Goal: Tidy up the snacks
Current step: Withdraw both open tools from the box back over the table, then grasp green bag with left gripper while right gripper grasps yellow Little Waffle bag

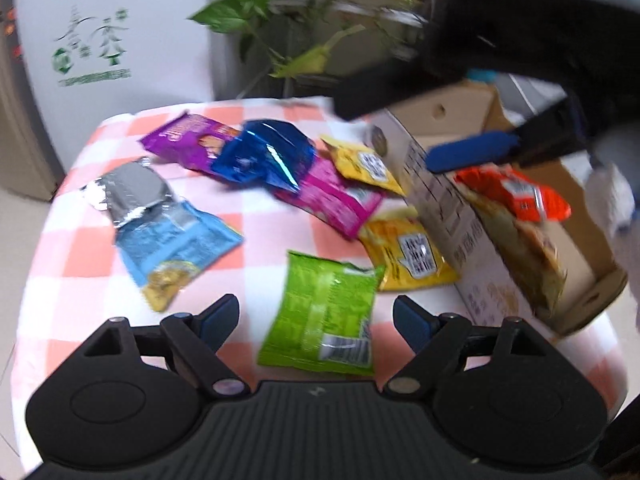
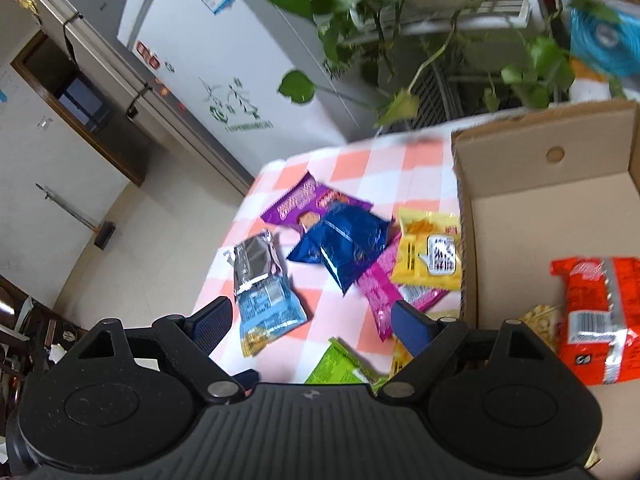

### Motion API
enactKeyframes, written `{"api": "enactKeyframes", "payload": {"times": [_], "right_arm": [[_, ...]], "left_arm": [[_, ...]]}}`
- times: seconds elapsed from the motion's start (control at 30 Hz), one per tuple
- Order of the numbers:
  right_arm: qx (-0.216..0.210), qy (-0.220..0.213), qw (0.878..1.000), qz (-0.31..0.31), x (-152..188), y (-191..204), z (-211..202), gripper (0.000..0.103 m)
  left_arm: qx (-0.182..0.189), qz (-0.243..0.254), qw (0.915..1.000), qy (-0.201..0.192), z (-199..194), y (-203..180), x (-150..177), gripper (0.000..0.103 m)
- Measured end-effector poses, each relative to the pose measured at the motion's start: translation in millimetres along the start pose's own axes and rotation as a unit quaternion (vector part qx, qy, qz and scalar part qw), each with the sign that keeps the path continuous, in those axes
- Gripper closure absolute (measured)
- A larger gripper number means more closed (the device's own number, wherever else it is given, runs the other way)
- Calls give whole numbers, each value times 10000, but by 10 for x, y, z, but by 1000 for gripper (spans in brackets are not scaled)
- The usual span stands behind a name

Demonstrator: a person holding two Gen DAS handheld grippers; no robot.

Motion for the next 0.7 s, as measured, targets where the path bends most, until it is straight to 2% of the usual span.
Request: {"api": "enactKeyframes", "payload": {"times": [0.17, 0.33, 0.5, 0.6, 0.7], "right_arm": [[143, 207, 9996, 95, 40, -48, 120, 12], [514, 269, 9982, 156, 57, -108, 209, 12], [889, 144, 9959, 70, 58, -129, 194, 14], [941, 129, 9954, 132, 50, -145, 184, 14], [1271, 144, 9918, 36, 60, -118, 179, 17]], "left_arm": [[33, 121, 9999, 7, 150, -38, 60, 20], [40, 86, 9999, -80, 236, -1, 64, 21], [-130, -17, 9999, -82, 310, 84, 93, 25], [-259, -19, 9996, -72, 295, 136, 97, 29], [-421, -199, 9989, -25, 259, 250, 96, 30]]}}
Point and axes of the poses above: each gripper's, at about its wrist camera, not at the fingertips, and z roughly the way its jaws point, y to its left, x to its underside, the point moved 1 cm from there along z, roughly the way its jaws point, and after that the axes turned 1 degree about x, right-handed, at the moved point
